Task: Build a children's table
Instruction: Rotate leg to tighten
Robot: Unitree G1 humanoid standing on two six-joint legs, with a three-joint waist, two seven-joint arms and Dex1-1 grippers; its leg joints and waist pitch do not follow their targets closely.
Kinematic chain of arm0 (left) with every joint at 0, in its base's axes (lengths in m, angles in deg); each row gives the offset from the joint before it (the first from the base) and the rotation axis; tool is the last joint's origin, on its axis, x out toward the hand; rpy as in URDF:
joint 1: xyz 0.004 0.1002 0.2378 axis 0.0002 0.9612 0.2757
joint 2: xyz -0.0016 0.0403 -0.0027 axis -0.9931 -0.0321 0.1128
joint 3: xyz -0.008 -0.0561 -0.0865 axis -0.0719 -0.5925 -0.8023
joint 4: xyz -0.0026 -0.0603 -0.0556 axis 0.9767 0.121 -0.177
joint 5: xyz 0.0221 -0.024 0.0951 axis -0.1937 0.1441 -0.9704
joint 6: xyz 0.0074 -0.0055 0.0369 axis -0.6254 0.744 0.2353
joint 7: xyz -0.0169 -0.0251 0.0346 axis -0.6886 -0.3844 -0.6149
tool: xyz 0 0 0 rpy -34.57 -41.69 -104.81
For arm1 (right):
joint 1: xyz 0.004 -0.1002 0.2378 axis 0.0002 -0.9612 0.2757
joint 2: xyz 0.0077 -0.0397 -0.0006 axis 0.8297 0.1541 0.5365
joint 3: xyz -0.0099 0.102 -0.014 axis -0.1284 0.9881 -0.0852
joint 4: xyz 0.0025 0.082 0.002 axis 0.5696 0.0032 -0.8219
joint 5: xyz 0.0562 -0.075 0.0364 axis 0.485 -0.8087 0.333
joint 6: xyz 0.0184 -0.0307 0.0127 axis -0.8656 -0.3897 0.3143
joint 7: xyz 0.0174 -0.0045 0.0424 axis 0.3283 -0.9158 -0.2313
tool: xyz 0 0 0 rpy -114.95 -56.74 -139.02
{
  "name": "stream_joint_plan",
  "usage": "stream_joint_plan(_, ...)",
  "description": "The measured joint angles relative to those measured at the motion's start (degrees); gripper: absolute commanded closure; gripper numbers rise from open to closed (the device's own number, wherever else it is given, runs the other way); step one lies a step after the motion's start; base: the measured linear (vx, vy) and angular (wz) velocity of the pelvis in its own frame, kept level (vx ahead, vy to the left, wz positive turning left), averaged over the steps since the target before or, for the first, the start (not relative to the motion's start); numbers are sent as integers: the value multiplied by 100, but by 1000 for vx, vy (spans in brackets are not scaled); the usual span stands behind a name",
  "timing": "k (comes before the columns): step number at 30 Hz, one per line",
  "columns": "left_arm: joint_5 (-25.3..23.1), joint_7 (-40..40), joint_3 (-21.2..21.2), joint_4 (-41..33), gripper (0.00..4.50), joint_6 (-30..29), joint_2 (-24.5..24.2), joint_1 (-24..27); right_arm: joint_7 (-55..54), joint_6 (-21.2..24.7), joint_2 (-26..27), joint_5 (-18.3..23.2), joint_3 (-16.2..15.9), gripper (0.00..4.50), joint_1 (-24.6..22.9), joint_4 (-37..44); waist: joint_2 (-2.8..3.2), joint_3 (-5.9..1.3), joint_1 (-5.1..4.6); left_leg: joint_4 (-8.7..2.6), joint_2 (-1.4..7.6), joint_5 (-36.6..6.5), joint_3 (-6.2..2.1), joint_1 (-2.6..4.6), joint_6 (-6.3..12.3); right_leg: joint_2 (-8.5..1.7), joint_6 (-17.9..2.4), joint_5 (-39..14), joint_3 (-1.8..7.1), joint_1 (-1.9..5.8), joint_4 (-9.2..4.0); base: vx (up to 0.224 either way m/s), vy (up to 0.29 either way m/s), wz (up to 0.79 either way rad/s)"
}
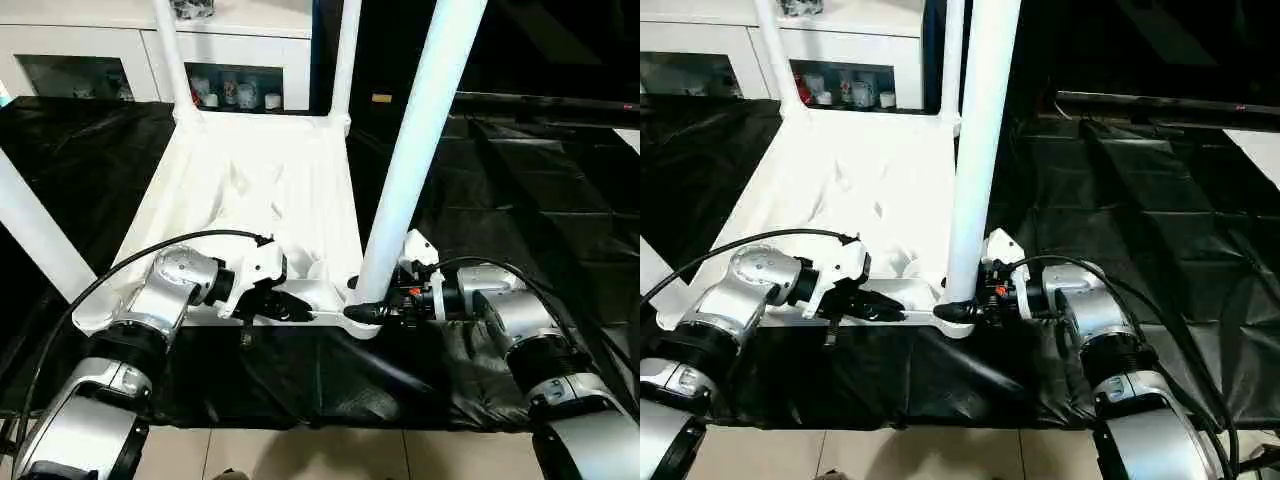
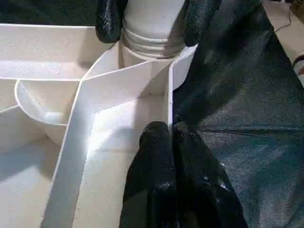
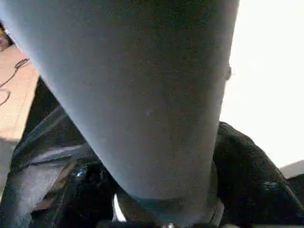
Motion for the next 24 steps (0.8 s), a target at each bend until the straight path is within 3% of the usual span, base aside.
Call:
stream_joint_plan(6,-253,-1172,-129,-54,450,-589,305,-43,-2209,-138,610,2,517,199,-65,-224,-6,-3,-197,0,-7,4,-12,29,-6,1,10,1,7,19,-10,0,0,0)
stream_joint_plan(12,-336,-2189,-216,-289,450,-1189,896,42,-4118,-146,1174,29,1072,199,-151,-229,-16,-10,-298,-3,-16,3,-29,84,-5,-1,16,-2,9,52,-36,0,0,0)
stream_joint_plan(20,-447,-2487,-218,-510,450,-1295,1036,139,-4841,-518,1408,-59,1150,199,-151,-320,-26,-31,-336,-27,-19,3,-30,51,-5,1,19,-2,7,54,-71,0,0,0)
stream_joint_plan(22,-449,-2472,-207,-518,450,-1256,1018,139,-4828,-642,1388,-80,1136,130,-151,-358,-19,-27,-336,-28,-19,3,-29,46,-5,1,19,-1,7,49,-71,0,0,0)
stream_joint_plan(24,-445,-2435,-166,-530,450,-1206,995,136,-4729,-695,1290,-213,1011,127,-146,-360,-19,-26,-325,-30,-19,3,-28,35,-5,2,19,-1,3,44,-71,0,0,0)
